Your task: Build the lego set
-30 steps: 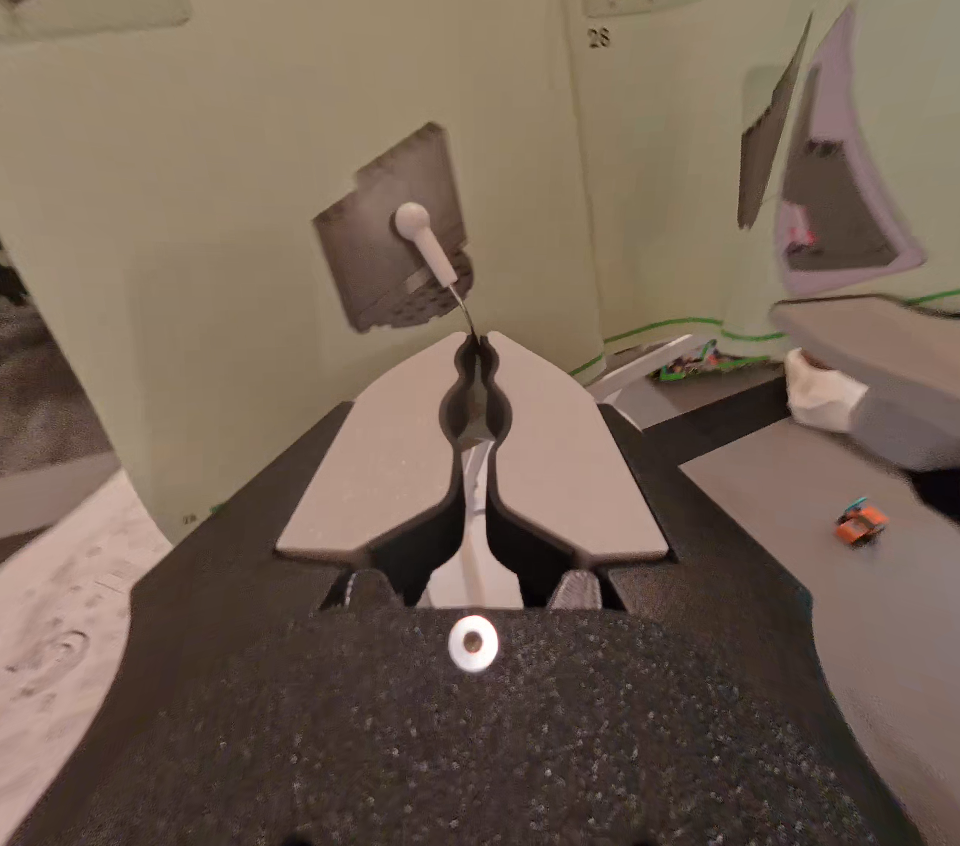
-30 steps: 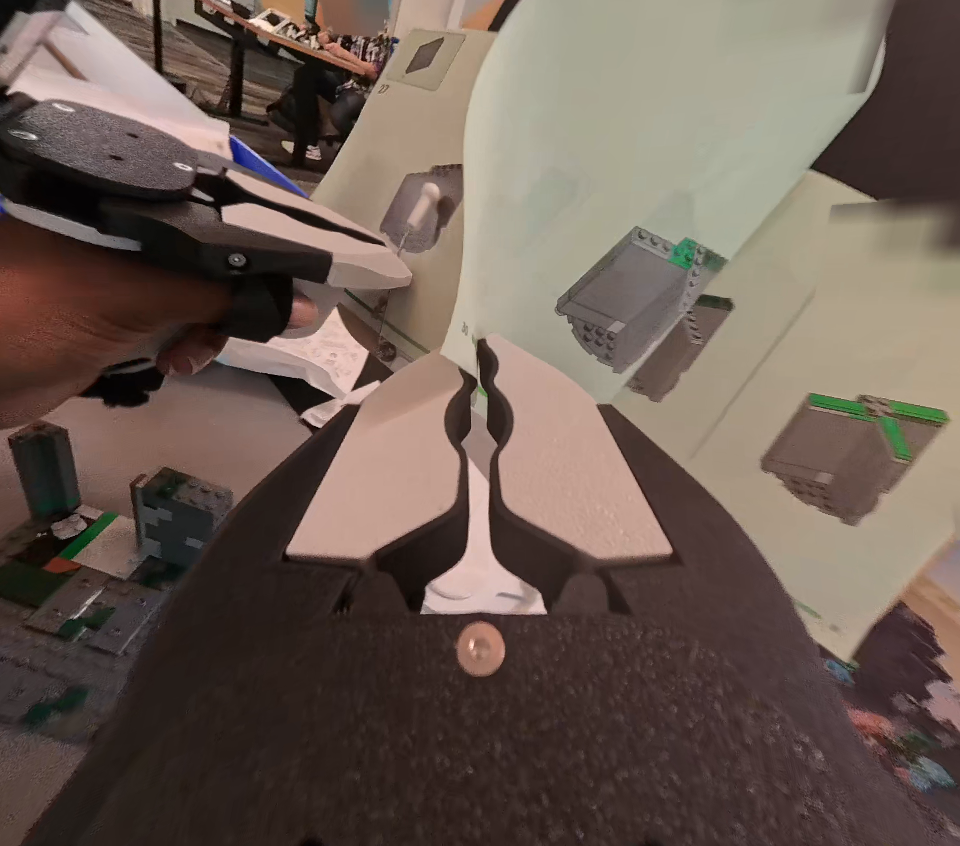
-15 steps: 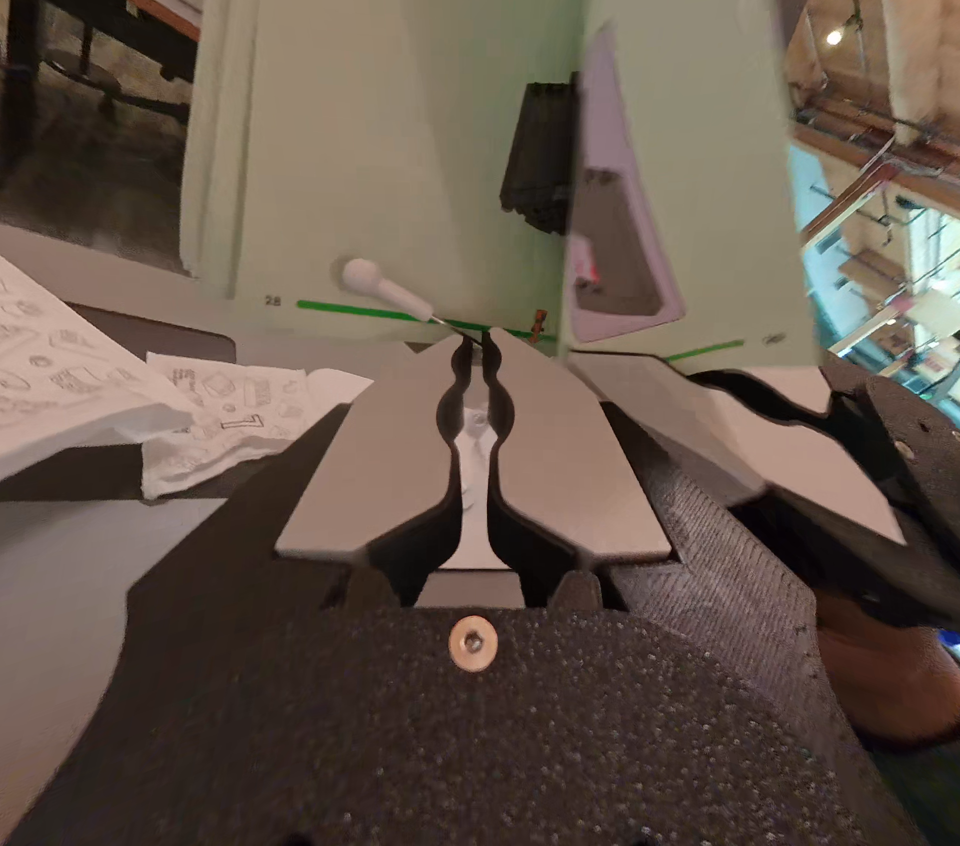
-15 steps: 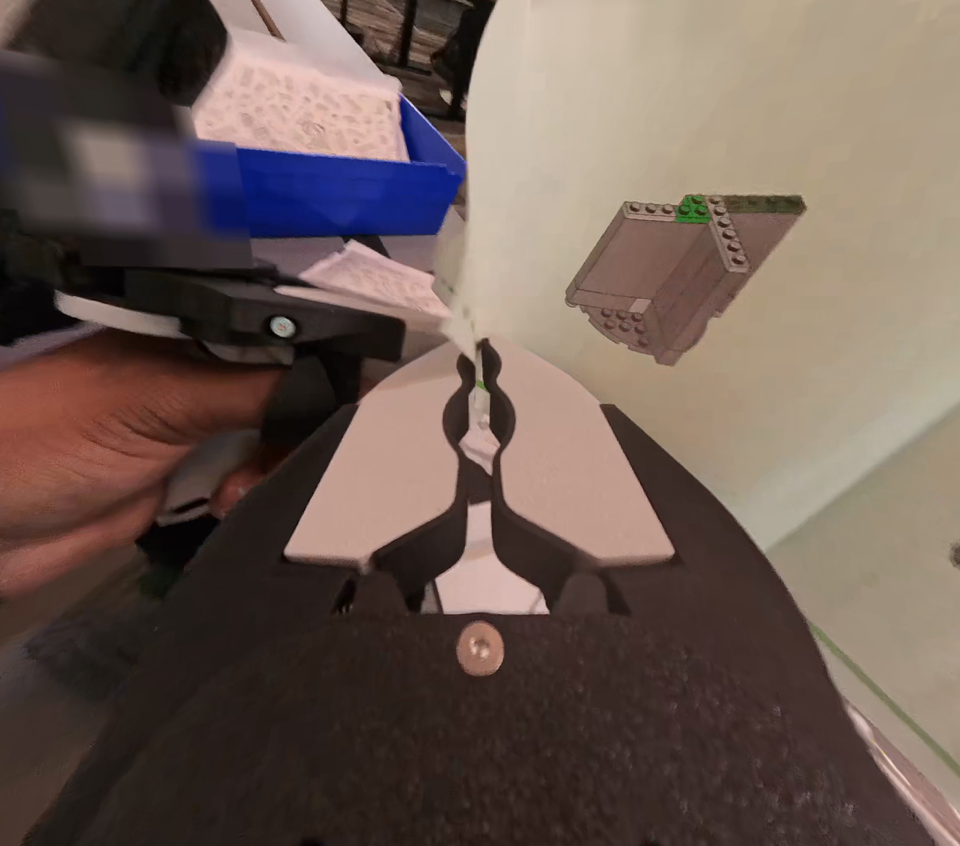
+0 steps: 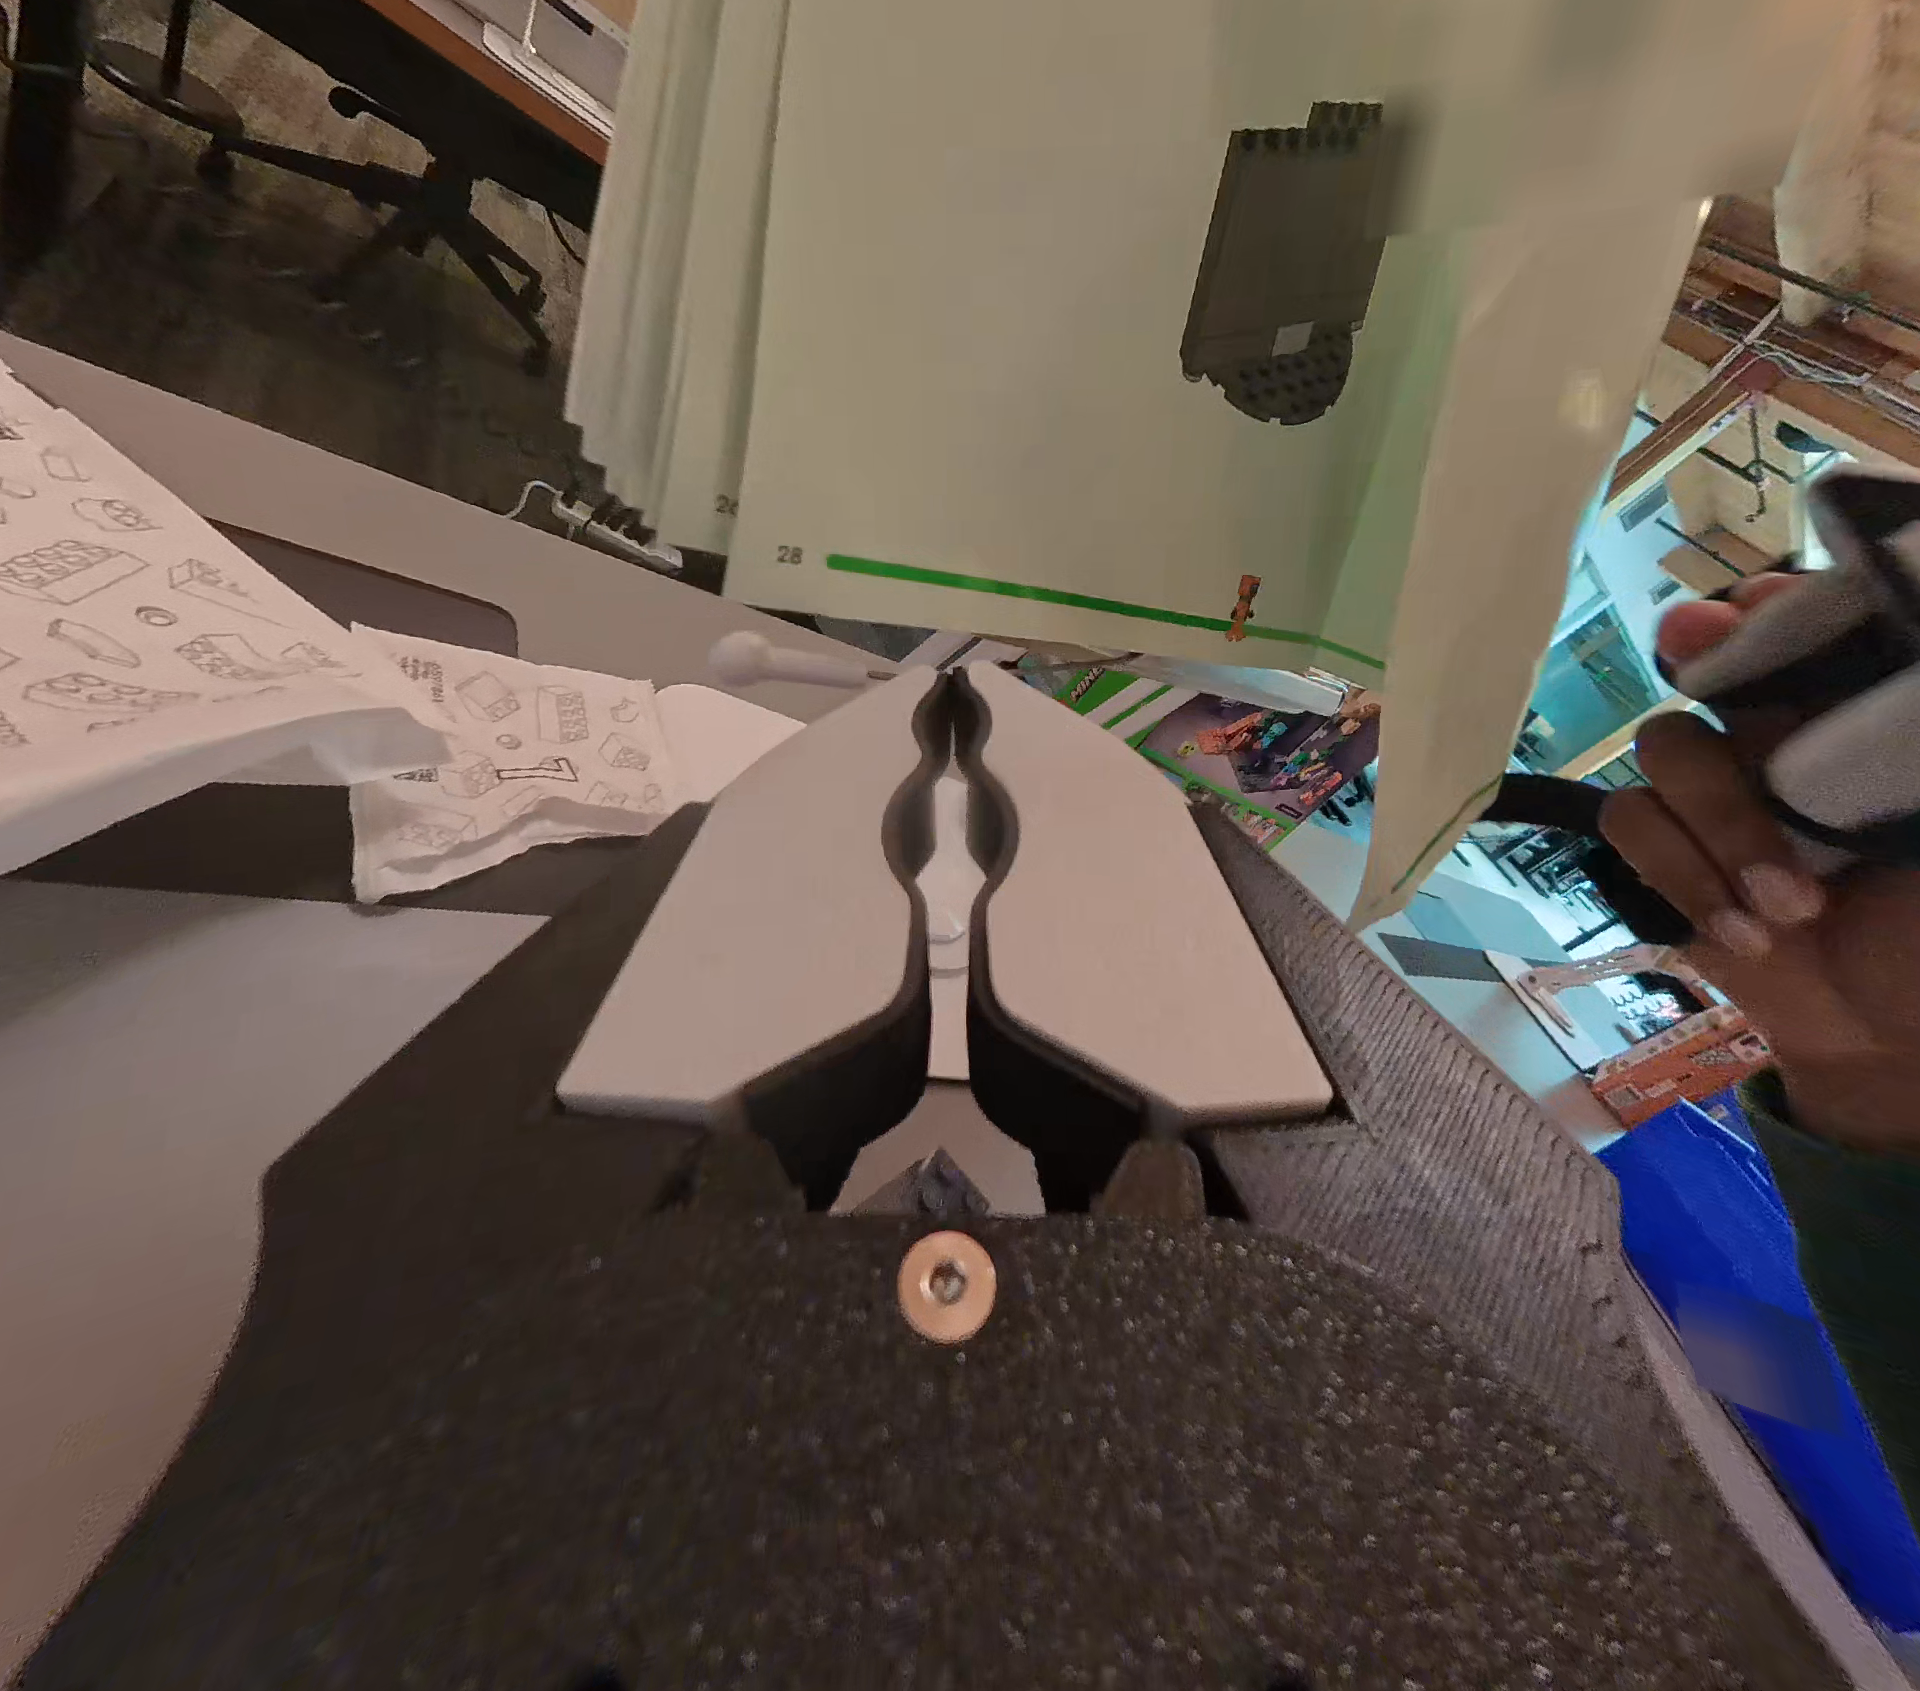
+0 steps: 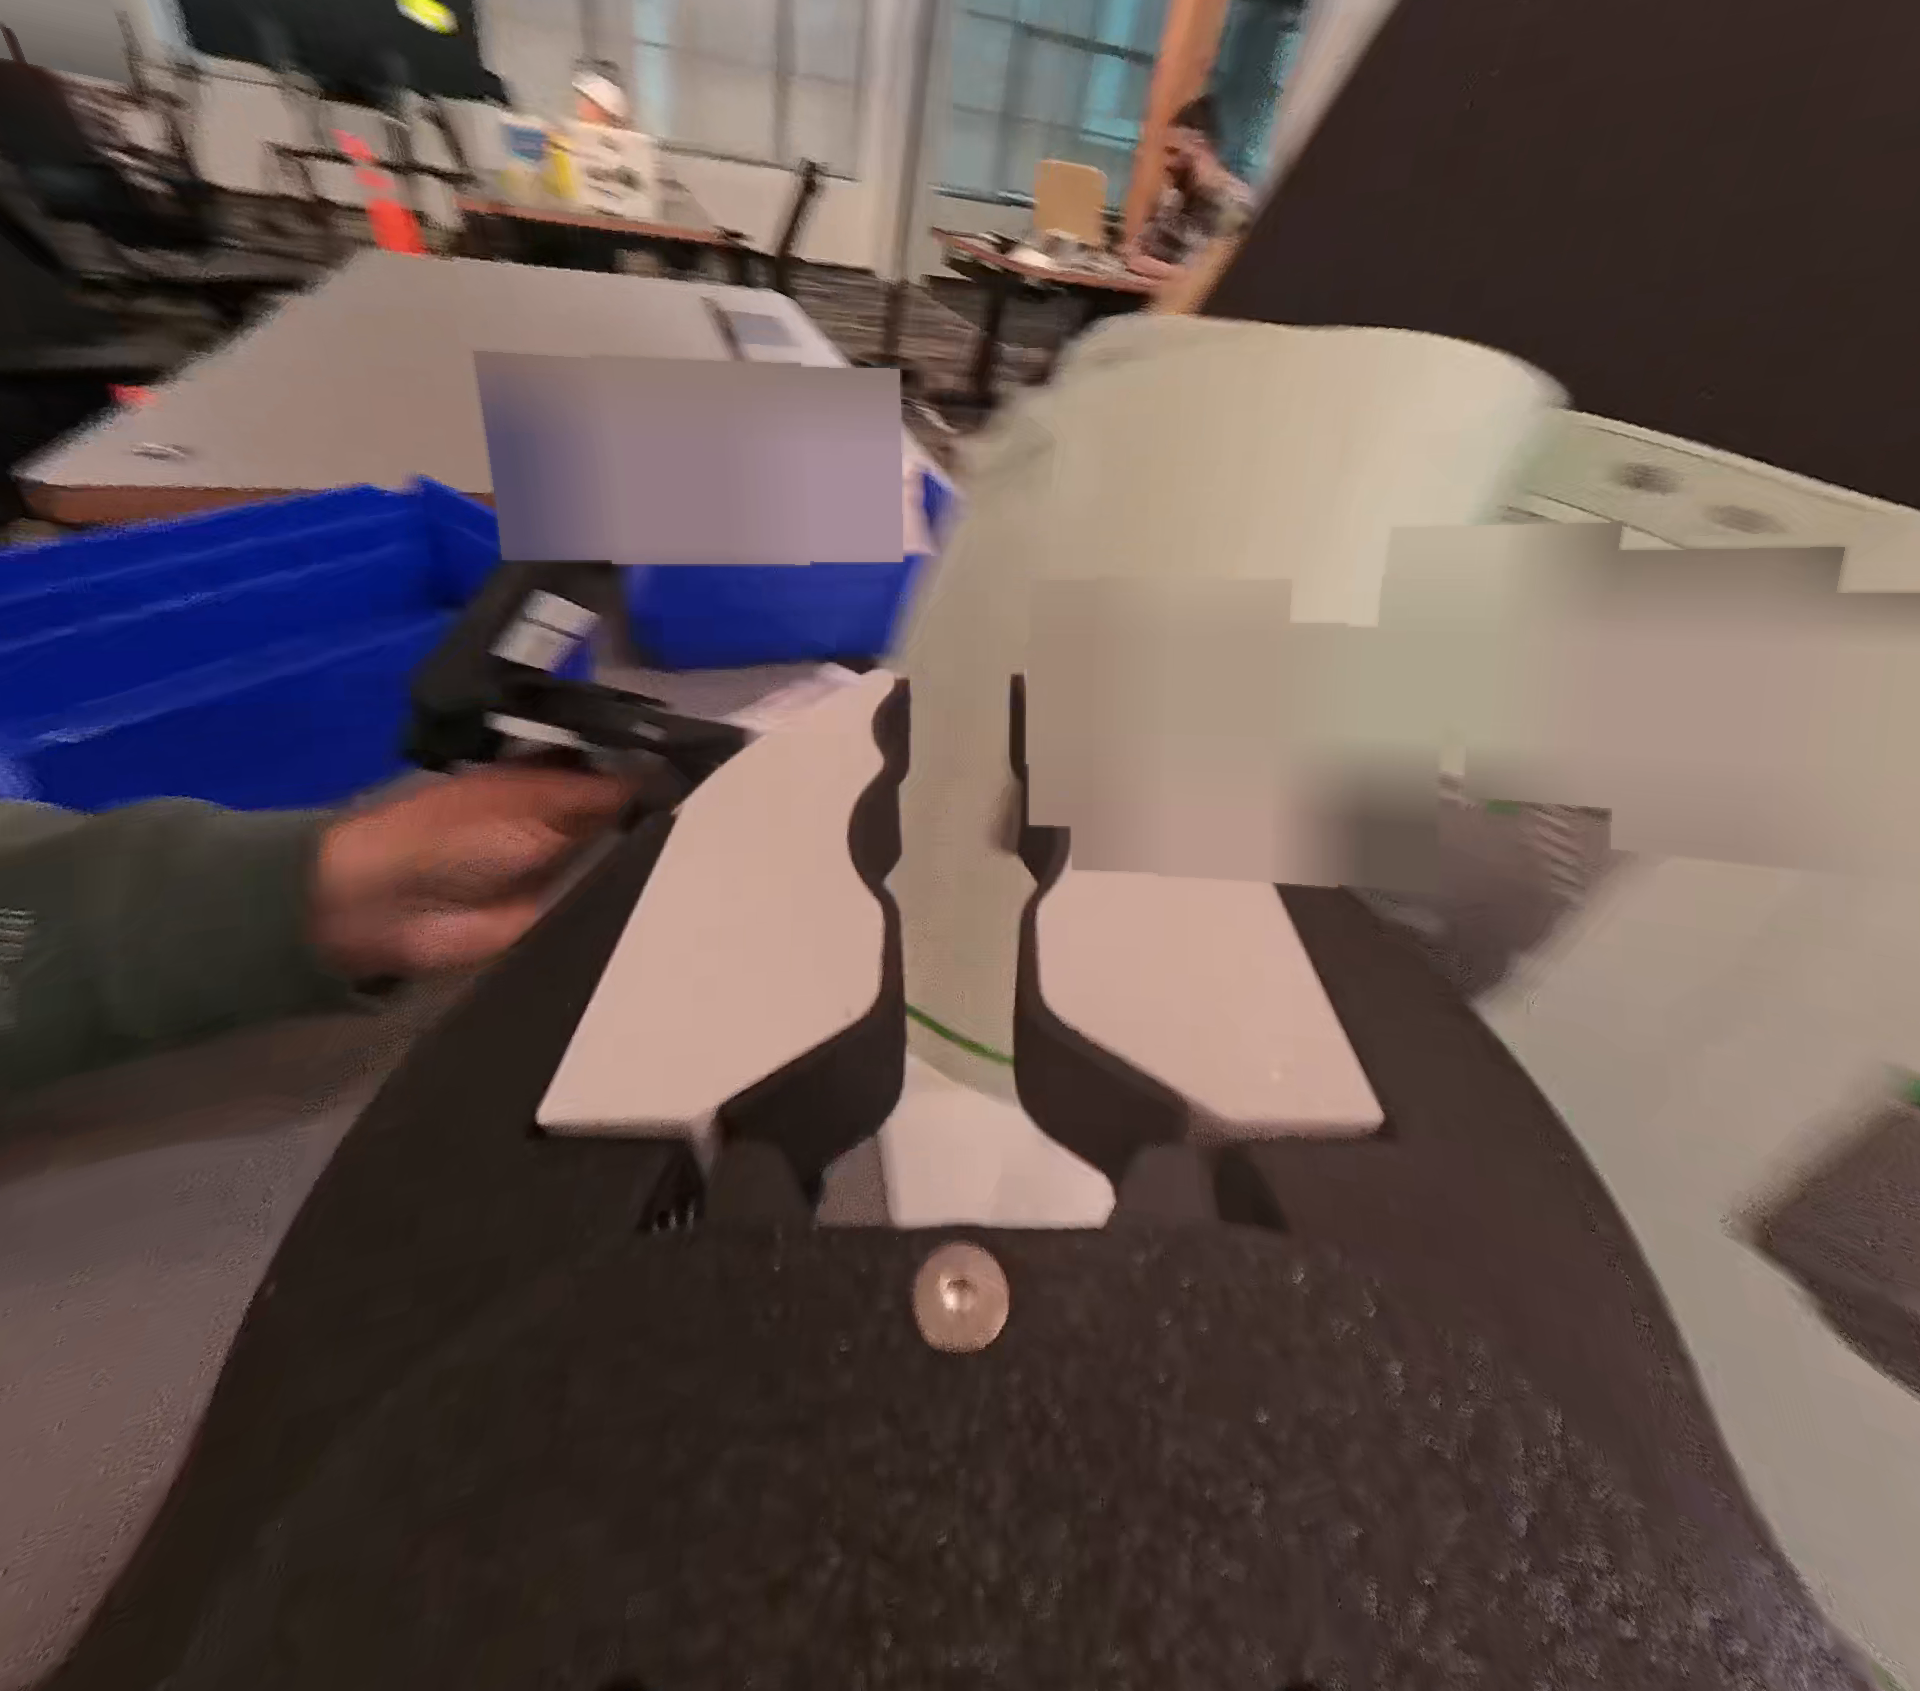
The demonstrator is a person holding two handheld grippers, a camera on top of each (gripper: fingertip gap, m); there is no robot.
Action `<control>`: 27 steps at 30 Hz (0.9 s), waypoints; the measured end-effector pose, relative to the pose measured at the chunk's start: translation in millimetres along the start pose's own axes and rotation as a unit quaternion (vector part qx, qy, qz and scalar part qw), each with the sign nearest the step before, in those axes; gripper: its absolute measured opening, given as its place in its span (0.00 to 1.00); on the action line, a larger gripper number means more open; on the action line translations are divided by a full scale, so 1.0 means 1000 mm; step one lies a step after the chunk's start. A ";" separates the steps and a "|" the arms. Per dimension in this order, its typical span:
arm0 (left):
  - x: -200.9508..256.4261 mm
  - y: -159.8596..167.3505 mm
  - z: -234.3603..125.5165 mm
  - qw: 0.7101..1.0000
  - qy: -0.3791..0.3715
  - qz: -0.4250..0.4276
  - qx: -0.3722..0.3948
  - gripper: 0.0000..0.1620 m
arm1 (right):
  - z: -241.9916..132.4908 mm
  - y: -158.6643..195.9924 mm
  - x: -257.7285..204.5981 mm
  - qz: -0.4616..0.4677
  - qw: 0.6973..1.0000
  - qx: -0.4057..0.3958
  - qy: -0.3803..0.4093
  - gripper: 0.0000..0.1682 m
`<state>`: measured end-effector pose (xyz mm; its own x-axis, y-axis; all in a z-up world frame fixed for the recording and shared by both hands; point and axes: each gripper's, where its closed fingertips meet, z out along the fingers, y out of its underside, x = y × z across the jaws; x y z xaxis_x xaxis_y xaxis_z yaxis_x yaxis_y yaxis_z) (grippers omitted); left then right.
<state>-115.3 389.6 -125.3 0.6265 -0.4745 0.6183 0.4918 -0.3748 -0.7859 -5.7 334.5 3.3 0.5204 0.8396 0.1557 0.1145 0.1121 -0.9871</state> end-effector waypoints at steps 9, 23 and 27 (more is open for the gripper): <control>0.022 -0.014 -0.023 0.997 -0.003 0.077 0.004 0.00 | -0.009 0.084 0.071 -0.078 0.977 -0.156 0.119 0.09; 0.043 0.002 -0.039 0.985 0.043 0.115 -0.123 0.09 | 0.069 0.096 0.034 -0.249 0.920 -0.287 0.094 0.06; 0.033 0.024 -0.018 0.986 0.050 0.051 -0.149 0.12 | 0.078 0.093 0.029 -0.254 0.914 -0.307 0.075 0.05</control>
<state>-94.0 350.3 -124.2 0.5928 -0.5930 0.5449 0.2210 -0.5308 -0.8182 -45.5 410.8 -87.0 0.3722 0.6748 0.6372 0.8035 0.1094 -0.5852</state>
